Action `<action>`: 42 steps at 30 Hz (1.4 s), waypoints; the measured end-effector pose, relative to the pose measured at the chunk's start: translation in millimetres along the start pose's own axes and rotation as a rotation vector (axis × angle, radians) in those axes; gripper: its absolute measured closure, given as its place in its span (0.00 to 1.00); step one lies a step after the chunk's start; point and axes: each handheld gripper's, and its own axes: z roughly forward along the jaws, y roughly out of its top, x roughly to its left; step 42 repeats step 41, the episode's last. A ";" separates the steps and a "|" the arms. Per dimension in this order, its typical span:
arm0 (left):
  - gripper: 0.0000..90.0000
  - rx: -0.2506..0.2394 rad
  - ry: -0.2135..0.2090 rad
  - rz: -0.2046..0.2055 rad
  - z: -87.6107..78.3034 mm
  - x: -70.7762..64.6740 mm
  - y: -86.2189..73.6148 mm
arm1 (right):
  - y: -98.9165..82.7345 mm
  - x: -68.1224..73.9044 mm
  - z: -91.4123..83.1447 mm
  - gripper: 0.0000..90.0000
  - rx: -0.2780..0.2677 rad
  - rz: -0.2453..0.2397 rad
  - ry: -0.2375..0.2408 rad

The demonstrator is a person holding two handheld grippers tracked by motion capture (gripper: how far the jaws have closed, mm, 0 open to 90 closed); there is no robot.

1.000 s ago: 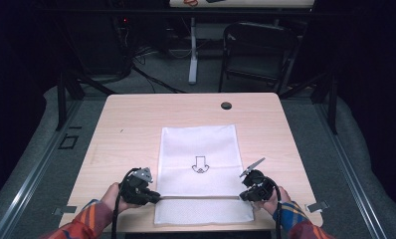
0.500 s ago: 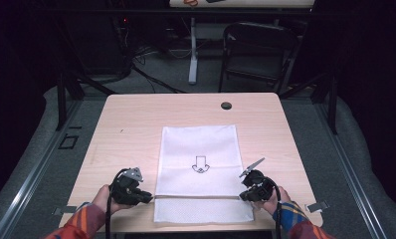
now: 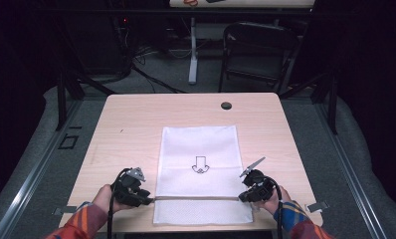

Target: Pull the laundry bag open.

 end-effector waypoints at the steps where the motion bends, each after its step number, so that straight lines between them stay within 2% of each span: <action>1: 0.57 0.003 0.006 -0.008 -2.2 -0.2 0.2 | 0.7 1.4 -3.6 0.86 -0.024 -0.020 -0.006; 3: 0.44 0.002 0.031 -0.008 -7.2 -2.0 0.9 | 2.8 3.4 -10.2 0.74 -0.064 -0.024 -0.031; 5: 0.36 -0.013 0.038 -0.027 -13.2 -3.4 1.2 | 4.2 3.7 -15.8 0.62 -0.081 -0.021 -0.043; 7: 0.29 -0.013 0.076 -0.042 -19.6 -6.7 1.0 | 3.3 4.2 -22.9 0.45 -0.098 -0.013 -0.072; 9: 0.22 -0.009 0.121 -0.061 -25.2 -9.7 0.5 | -0.2 3.3 -28.8 0.33 -0.101 -0.008 -0.098; 11: 0.18 0.002 0.162 -0.076 -30.3 -14.3 0.1 | -6.0 -0.8 -34.5 0.27 -0.122 0.008 -0.092; 13: 0.16 -0.011 0.161 -0.108 -34.9 -18.1 -2.3 | -12.8 -5.4 -40.9 0.20 -0.141 0.049 -0.095; 14: 0.16 -0.012 0.166 -0.115 -35.9 -19.2 -3.6 | -16.2 -8.3 -44.3 0.16 -0.135 0.058 -0.113; 16: 0.13 -0.007 0.201 -0.141 -38.5 -21.1 -7.3 | -22.7 -11.1 -49.6 0.14 -0.142 0.083 -0.135; 18: 0.11 -0.006 0.233 -0.168 -41.0 -21.6 -10.6 | -30.1 -13.7 -54.3 0.07 -0.153 0.108 -0.159; 20: 0.08 -0.016 0.246 -0.192 -43.5 -22.1 -14.0 | -39.1 -17.1 -58.8 0.02 -0.147 0.140 -0.177; 21: 0.08 -0.024 0.253 -0.207 -45.1 -22.2 -16.7 | -42.6 -18.4 -58.9 0.00 -0.152 0.148 -0.182; 22: 0.07 -0.031 0.258 -0.221 -46.4 -22.4 -19.0 | -49.1 -19.7 -58.4 0.00 -0.169 0.179 -0.187; 23: 0.06 -0.035 0.260 -0.223 -47.0 -22.4 -20.8 | -53.3 -21.9 -62.1 0.00 -0.132 0.169 -0.188; 27: 0.04 -0.050 0.266 -0.240 -47.7 -23.7 -29.6 | -71.9 -24.6 -64.1 0.00 -0.120 0.192 -0.209; 29: 0.04 -0.058 0.259 -0.247 -46.8 -23.5 -32.6 | -81.5 -25.1 -61.5 0.00 -0.139 0.218 -0.196; 31: 0.03 -0.072 0.246 -0.252 -47.6 -21.4 -34.2 | -86.7 -26.4 -59.1 0.00 -0.106 0.213 -0.174; 32: 0.03 -0.073 0.248 -0.253 -47.7 -20.8 -34.3 | -87.6 -27.6 -57.4 0.00 -0.085 0.208 -0.175; 35: 0.03 -0.072 0.236 -0.264 -43.0 -16.2 -34.3 | -85.6 -30.6 -57.8 0.00 -0.069 0.198 -0.191; 37: 0.02 -0.048 0.225 -0.259 -40.1 -12.7 -33.7 | -84.5 -31.0 -57.3 0.00 -0.087 0.203 -0.188; 38: 0.02 -0.047 0.220 -0.259 -39.6 -11.8 -33.5 | -85.3 -30.4 -54.6 0.00 -0.127 0.232 -0.190; 39: 0.02 -0.051 0.219 -0.267 -39.2 -11.9 -33.1 | -85.1 -32.6 -57.3 0.00 -0.088 0.208 -0.192; 40: 0.02 -0.054 0.223 -0.260 -39.2 -11.4 -32.7 | -85.6 -33.7 -57.9 0.00 -0.076 0.206 -0.200; 42: 0.02 -0.057 0.220 -0.257 -39.4 -11.7 -32.2 | -86.0 -33.9 -57.1 0.00 -0.089 0.212 -0.189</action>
